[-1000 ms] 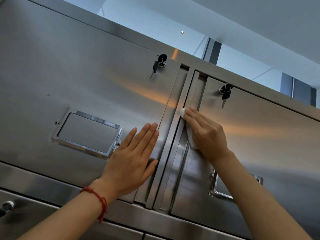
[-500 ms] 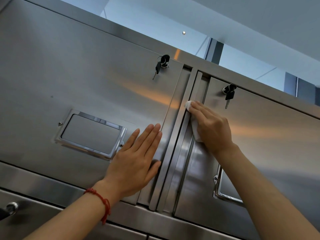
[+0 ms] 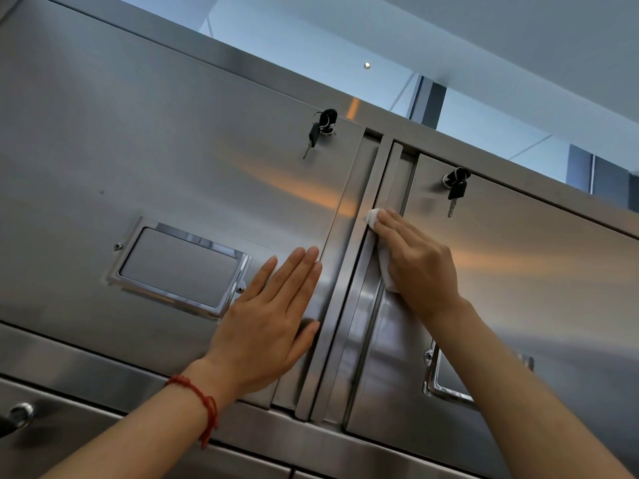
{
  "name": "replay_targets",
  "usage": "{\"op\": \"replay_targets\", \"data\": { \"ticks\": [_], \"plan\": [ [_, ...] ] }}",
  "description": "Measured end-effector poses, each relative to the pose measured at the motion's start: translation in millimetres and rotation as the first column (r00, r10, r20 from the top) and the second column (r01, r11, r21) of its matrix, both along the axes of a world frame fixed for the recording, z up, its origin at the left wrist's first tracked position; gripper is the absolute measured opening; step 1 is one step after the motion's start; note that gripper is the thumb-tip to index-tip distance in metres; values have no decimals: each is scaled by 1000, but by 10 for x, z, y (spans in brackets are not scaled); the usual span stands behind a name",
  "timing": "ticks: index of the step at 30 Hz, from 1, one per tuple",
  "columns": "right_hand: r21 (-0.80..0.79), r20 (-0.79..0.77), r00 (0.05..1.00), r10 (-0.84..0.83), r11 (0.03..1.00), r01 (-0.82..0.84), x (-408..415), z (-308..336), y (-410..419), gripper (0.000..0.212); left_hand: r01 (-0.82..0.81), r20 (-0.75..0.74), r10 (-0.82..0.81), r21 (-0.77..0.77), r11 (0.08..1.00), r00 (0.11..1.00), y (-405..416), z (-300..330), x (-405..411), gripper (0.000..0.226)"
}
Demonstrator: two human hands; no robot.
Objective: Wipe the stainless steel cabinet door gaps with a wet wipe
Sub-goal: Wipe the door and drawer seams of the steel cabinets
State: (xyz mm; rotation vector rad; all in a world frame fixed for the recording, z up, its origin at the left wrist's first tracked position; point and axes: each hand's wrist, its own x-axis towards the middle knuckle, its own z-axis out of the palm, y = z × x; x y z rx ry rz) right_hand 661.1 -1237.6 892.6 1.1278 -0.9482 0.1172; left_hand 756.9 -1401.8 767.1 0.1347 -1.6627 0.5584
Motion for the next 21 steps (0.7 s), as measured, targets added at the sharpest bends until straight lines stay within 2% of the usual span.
{"op": "replay_targets", "data": {
  "ticks": [7,14,21],
  "plan": [
    [-82,41,998,37,996,-33,13,73,-83,27,0,0,0,2,1000,1000,2,-3,-4,62],
    [-73,-23,999,38,997,-40,-42,46,-62,23,0,2,0,1,1000,1000,6,-1,3,62],
    [-98,11,1000,6,995,-5,54,277,-107,31,9,-6,-9,-4,1000,1000,6,-5,-2,62]
  ]
}}
